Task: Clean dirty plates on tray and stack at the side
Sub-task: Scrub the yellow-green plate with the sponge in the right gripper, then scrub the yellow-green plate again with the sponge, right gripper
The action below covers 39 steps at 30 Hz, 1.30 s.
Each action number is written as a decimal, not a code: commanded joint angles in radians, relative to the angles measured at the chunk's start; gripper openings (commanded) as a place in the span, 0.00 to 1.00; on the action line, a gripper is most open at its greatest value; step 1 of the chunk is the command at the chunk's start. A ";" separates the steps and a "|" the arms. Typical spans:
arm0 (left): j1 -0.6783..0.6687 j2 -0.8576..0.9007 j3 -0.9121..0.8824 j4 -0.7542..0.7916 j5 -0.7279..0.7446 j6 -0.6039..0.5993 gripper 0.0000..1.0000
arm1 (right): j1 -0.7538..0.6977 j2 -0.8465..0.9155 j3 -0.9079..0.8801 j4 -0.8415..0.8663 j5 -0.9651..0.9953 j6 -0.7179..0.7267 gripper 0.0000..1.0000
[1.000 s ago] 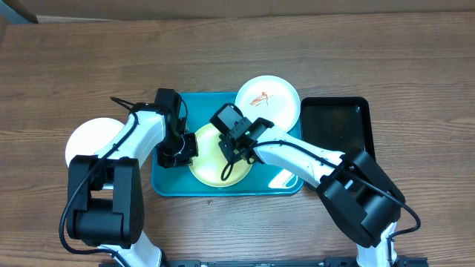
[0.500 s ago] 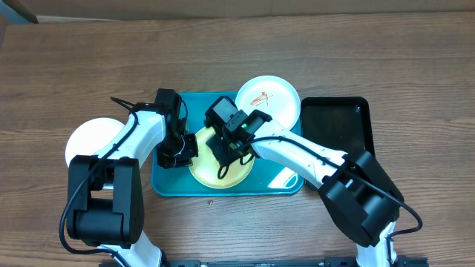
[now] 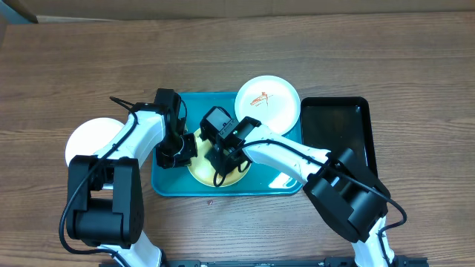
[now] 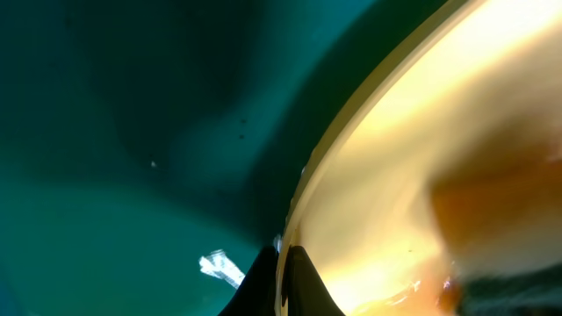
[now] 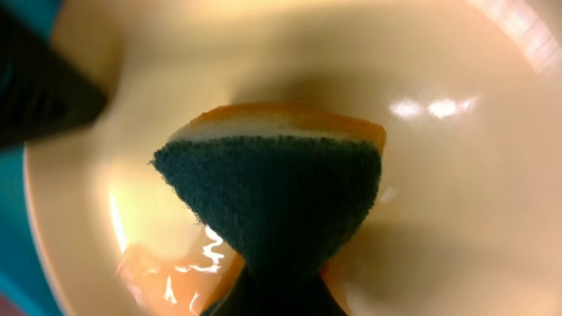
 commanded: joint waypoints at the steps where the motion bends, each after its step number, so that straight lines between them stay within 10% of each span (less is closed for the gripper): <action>1: -0.004 0.000 -0.015 -0.018 -0.014 -0.006 0.04 | -0.003 0.014 0.006 0.068 0.133 -0.014 0.04; 29: 0.025 -0.049 0.056 -0.059 -0.051 -0.006 0.04 | -0.125 -0.100 0.123 -0.265 0.027 0.094 0.04; 39: 0.024 -0.236 0.125 -0.107 -0.211 -0.006 0.04 | -0.396 -0.304 0.126 -0.351 -0.063 0.247 0.04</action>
